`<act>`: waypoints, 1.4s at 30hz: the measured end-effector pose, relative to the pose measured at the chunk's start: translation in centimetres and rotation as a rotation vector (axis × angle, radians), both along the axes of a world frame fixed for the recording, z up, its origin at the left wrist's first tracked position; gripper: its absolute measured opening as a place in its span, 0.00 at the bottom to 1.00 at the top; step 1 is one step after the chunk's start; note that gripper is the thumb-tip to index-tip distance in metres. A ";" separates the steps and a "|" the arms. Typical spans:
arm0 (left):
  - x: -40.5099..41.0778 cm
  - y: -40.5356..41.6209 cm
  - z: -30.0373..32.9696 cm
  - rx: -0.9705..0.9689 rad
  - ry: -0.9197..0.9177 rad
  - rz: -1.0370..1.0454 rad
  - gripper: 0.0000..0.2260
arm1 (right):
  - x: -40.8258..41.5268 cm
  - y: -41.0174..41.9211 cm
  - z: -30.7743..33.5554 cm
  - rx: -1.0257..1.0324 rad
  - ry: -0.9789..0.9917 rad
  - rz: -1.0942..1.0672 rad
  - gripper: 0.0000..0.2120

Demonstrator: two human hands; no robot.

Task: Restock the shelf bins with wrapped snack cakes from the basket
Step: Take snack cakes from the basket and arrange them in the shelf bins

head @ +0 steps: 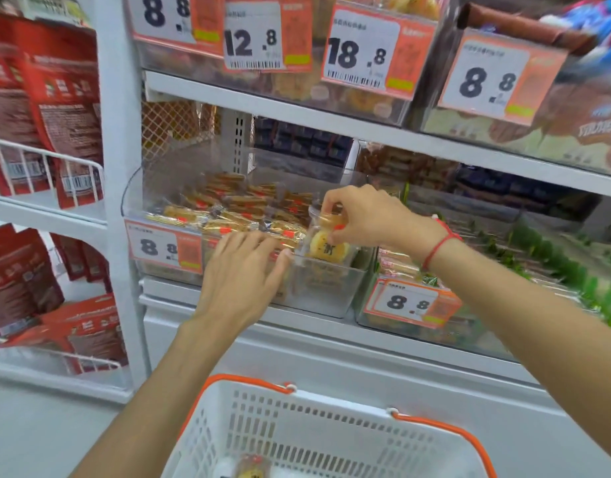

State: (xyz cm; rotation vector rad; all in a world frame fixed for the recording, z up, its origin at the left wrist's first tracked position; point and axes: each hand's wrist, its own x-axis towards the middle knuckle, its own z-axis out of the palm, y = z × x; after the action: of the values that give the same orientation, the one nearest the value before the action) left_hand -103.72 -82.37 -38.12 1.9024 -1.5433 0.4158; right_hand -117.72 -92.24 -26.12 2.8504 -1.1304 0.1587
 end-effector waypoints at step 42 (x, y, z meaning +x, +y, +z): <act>-3.4 9.3 -18.1 1.261 0.592 -0.114 0.10 | -8.0 10.4 -33.6 0.845 0.215 0.047 0.13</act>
State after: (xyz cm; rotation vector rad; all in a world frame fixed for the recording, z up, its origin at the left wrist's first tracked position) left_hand -107.13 -73.04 -56.18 2.3776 -1.5520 -1.3688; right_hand -125.67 -81.88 -59.68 3.4490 -1.3077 -0.7930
